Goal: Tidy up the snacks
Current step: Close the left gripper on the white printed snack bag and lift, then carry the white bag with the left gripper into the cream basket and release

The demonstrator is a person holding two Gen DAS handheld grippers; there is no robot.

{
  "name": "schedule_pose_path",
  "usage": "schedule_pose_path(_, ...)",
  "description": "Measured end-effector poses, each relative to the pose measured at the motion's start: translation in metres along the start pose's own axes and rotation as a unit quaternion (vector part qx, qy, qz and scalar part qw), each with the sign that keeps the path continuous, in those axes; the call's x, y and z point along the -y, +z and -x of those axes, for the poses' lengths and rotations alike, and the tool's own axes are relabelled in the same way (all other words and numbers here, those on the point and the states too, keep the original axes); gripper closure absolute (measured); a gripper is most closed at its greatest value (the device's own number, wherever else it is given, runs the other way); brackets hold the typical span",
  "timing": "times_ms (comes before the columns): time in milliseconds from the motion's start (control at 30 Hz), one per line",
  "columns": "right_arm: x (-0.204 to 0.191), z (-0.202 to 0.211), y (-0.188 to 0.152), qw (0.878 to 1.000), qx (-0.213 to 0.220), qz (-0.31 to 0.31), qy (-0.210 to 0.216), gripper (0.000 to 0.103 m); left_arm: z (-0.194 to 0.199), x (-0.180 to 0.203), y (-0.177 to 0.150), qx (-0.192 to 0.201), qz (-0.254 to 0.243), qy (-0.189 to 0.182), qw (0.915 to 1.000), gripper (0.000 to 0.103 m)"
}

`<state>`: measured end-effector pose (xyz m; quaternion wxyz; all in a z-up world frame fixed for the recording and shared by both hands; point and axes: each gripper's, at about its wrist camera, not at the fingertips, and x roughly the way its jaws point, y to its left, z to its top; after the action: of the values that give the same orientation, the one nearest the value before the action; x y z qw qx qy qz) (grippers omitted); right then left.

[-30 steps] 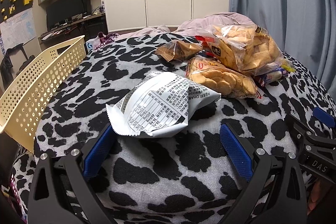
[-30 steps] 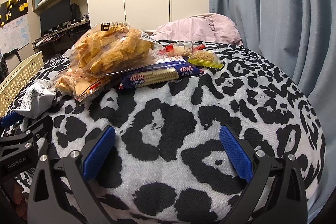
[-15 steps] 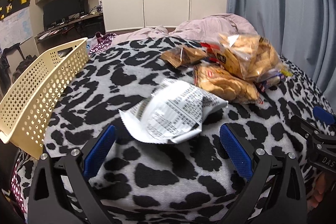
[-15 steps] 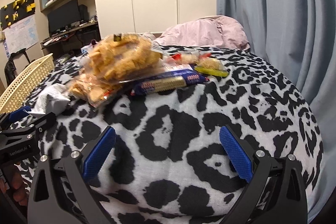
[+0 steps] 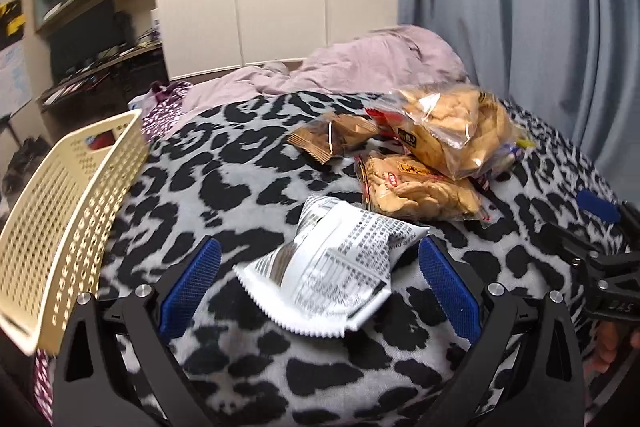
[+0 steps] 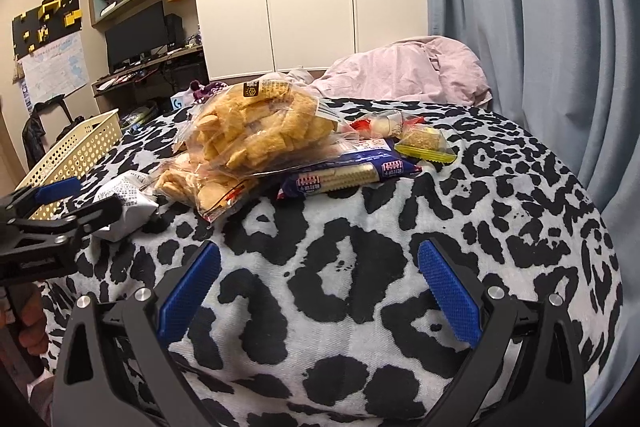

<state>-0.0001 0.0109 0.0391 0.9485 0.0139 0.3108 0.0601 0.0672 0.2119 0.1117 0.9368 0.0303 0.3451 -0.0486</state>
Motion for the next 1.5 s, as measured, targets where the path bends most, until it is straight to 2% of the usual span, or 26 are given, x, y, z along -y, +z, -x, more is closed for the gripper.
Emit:
schedule_pose_path(200, 0.003, -0.006, 0.001, 1.000, -0.007, -0.001, -0.001, 0.005, -0.018, 0.004, 0.007, -0.010, -0.026, -0.033, 0.9991, 0.002)
schedule_pose_path(567, 0.005, -0.016, 0.012, 1.000, -0.014, 0.005, 0.023, 0.005, -0.038, 0.003, 0.001, -0.033, -0.021, -0.070, 0.9968, 0.003)
schedule_pose_path(633, 0.006, -0.016, 0.018, 1.000, -0.009, 0.005, 0.024, 0.005, -0.036, 0.002, 0.001, -0.029, -0.018, -0.075, 0.9966, 0.009)
schedule_pose_path(700, 0.010, -0.016, 0.022, 1.000, -0.008, -0.005, 0.028, 0.005, -0.035, 0.000, 0.001, -0.027, -0.013, -0.083, 0.9961, 0.019)
schedule_pose_path(933, 0.031, -0.019, 0.033, 0.999, -0.008, -0.045, 0.025, 0.005, -0.027, -0.010, 0.001, -0.015, 0.010, -0.090, 0.9958, 0.034)
schedule_pose_path(1233, 0.048, -0.019, 0.044, 0.998, 0.003, -0.060, -0.002, 0.005, -0.014, -0.026, 0.004, 0.002, 0.039, -0.087, 0.9954, 0.035)
schedule_pose_path(1367, 0.043, -0.023, 0.043, 0.998, -0.004, -0.063, 0.011, 0.005, -0.002, -0.034, 0.008, 0.019, 0.047, -0.081, 0.9954, 0.035)
schedule_pose_path(1500, 0.020, -0.029, 0.039, 0.999, -0.018, -0.031, 0.041, 0.005, 0.004, -0.039, 0.010, 0.027, 0.053, -0.078, 0.9952, 0.035)
